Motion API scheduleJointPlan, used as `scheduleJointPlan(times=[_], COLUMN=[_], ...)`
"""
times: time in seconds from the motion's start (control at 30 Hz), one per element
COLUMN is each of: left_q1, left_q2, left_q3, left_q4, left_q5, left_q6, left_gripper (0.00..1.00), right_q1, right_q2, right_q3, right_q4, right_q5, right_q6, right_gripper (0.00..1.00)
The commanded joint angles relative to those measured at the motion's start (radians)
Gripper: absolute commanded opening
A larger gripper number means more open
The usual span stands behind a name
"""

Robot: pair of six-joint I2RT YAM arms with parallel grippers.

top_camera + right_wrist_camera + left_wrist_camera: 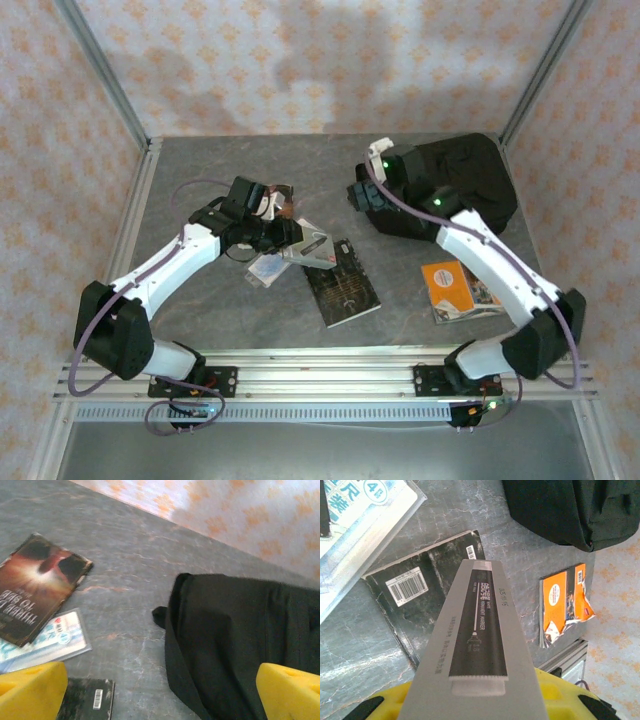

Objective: Pack the student bag
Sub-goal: Pass the loose stationery, then open the student bag at the top-right of the table.

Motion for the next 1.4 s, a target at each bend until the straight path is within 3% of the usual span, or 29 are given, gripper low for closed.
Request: scheduleJointPlan(times=[0.0,0.1,0.33,0.5,0.67,0.83,1.03,1.13,1.2,1.37], left_q1=[0.003,0.007,0.026,0.034,0.038,0.038,0.038,0.038,0.04,0.041], left_q2=[-0.023,-0.022,-0.018,-0.015,-0.012,-0.008,-0.003,0.002,0.005,0.014], left_q3=[0.033,0.036,0.031,0.025,0.022,0.019,0.018,0.017,0.019,0.024], left_q4=[-0.016,-0.026,-0.026,-0.02,-0.014,-0.011,-0.011,-0.011,-0.012,-0.015], left_q5=[-0.022,-0.024,-0.019,-0.01,-0.003,0.002,0.005,0.006,0.003,0.003], left_q6=[0.036,0.049,0.059,0.061,0.062,0.063,0.064,0.066,0.068,0.069], left_gripper=[0.26,0.26,0.26,0.26,0.26,0.26,0.26,0.26,0.26,0.26], right_q1=[-0.04,-0.058,-0.183,-0.263,-0.275,-0.284,-0.299,-0.31,-0.314,-0.313], right_q2=[0.134,0.274,0.476,0.561,0.59,0.661,0.787,0.839,0.865,0.836], right_q3=[0.159,0.3,0.414,0.475,0.458,0.507,0.618,0.659,0.676,0.624], right_q4=[-0.079,-0.198,-0.288,-0.331,-0.299,-0.307,-0.358,-0.368,-0.367,-0.297], right_q5=[0.131,0.295,0.383,0.334,0.141,0.025,0.091,0.146,0.17,0.152], right_q6=[0.156,0.182,0.216,0.232,0.2,0.2,0.213,0.214,0.214,0.219], right_gripper=[0.98,1.0,0.96,0.84,0.8,0.78,0.82,0.79,0.66,0.11])
